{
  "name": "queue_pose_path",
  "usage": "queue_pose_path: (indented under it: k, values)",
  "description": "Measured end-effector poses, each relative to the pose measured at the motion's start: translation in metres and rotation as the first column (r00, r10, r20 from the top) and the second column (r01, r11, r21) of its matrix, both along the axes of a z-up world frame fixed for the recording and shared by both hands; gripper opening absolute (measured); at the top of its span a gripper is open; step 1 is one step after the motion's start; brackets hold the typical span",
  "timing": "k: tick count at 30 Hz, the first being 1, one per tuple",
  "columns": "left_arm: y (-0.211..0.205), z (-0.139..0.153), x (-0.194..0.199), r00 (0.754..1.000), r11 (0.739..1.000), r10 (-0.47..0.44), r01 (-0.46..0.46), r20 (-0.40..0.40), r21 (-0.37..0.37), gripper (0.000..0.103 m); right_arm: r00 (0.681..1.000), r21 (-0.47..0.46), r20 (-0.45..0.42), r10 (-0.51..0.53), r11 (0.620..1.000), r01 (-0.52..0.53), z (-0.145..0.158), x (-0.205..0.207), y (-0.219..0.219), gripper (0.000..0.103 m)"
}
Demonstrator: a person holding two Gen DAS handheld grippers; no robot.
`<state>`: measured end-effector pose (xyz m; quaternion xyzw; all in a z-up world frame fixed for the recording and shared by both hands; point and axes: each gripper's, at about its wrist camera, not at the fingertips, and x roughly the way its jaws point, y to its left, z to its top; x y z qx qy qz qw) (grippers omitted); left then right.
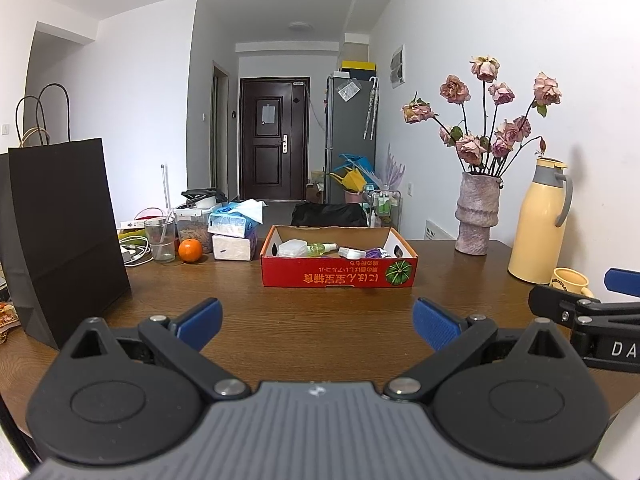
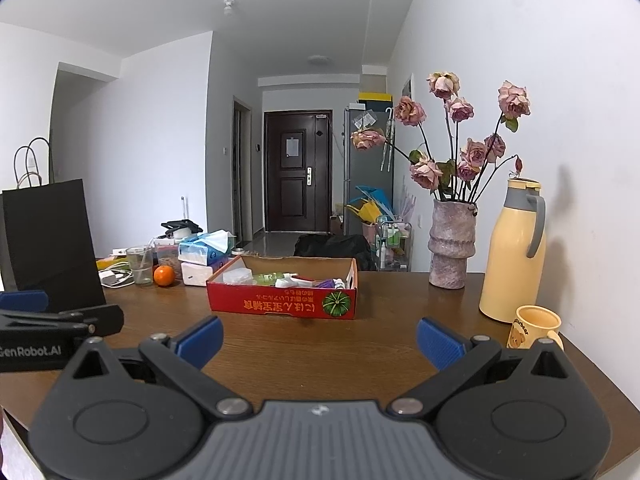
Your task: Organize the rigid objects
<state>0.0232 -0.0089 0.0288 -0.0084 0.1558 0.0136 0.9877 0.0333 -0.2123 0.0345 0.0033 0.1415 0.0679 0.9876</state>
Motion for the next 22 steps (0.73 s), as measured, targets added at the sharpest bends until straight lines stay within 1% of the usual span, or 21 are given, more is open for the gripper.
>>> queue_pose_path:
  k: [17, 22]
  values:
    - [0.0, 0.0005, 0.0009, 1.0, 1.0, 0.0, 0.0, 0.001, -0.005, 0.103, 1.0, 0.002, -0.009, -0.003, 1.0, 0.003, -0.0049, 0.0021, -0.0017, 0.103]
    - [0.001, 0.0017, 0.0023, 1.0, 1.0, -0.007, 0.007, 0.001, -0.023, 0.103, 1.0, 0.003, -0.014, -0.006, 1.0, 0.006, -0.007, 0.0035, -0.0019, 0.103]
